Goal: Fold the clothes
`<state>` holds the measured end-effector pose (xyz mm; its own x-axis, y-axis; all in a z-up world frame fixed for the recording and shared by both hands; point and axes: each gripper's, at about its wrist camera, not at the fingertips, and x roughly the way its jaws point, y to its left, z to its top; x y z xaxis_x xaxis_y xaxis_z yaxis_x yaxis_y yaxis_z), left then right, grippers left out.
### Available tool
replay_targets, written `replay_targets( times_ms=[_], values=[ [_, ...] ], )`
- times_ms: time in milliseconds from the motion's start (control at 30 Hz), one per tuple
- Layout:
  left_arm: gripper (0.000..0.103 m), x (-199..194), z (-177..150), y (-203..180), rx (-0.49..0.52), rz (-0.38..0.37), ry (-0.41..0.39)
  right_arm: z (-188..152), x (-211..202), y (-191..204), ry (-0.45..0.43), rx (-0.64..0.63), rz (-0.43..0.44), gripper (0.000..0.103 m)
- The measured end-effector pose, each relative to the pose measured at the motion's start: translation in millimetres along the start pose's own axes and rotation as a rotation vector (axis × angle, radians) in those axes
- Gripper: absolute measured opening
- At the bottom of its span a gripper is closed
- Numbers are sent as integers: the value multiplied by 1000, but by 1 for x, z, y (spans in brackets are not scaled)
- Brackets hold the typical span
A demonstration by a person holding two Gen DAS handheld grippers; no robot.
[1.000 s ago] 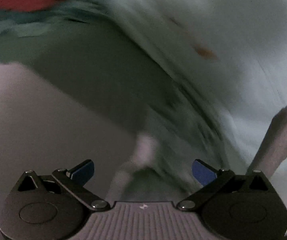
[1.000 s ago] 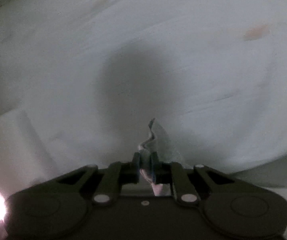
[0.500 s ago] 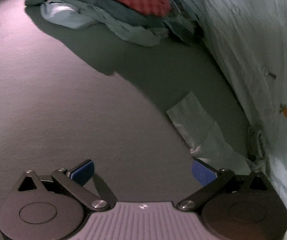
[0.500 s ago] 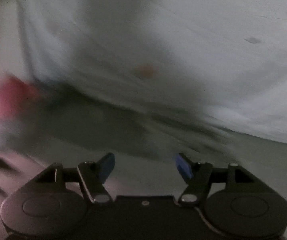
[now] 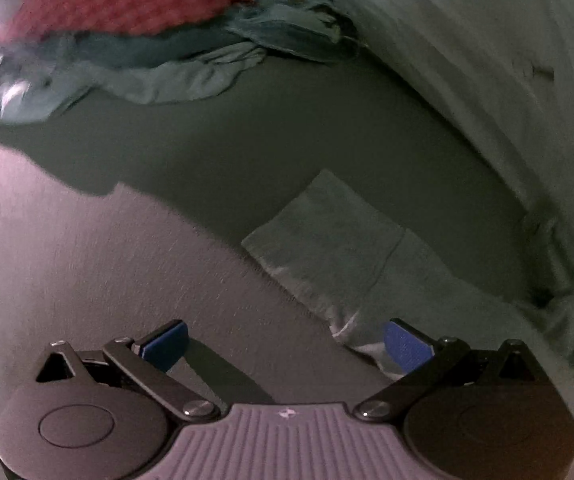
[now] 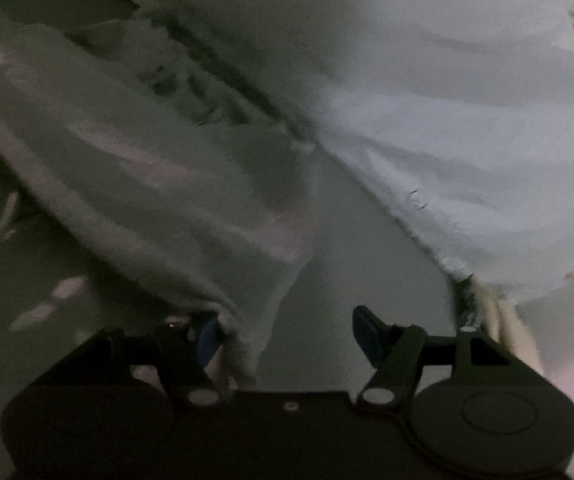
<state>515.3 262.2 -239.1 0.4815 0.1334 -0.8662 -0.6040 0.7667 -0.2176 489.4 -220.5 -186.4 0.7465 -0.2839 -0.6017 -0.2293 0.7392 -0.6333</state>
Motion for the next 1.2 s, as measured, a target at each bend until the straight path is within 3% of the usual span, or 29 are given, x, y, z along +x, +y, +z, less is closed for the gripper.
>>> replay_targets(
  times_ms=[67, 133, 333, 433, 533, 733, 867, 1000, 1133, 1200],
  values=[
    [103, 2, 1, -5, 21, 18, 0, -5, 5, -9, 15, 59, -42, 76],
    [103, 4, 3, -7, 26, 30, 1, -14, 14, -18, 88, 134, -44, 76],
    [103, 5, 4, -17, 99, 57, 9, -7, -5, -30, 104, 222, 50, 76],
    [103, 2, 8, -12, 96, 19, 15, 6, -25, -28, 97, 281, 126, 78],
    [103, -4, 8, -2, 97, -40, 25, 23, -47, -13, 66, 316, 219, 78],
    [103, -10, 9, 23, 71, -174, 22, 85, -76, 77, -136, 117, 405, 77],
    [103, -10, 12, 43, 20, -276, 22, 125, -89, 137, -262, 18, 585, 71],
    [103, -6, 17, 71, -84, -412, 35, 153, -88, 193, -281, -85, 695, 59],
    [103, 1, 23, 98, -173, -563, 76, 175, -89, 227, -280, -107, 733, 58],
    [103, 3, 24, 104, -206, -602, 90, 187, -89, 239, -266, -113, 767, 57]
  ],
)
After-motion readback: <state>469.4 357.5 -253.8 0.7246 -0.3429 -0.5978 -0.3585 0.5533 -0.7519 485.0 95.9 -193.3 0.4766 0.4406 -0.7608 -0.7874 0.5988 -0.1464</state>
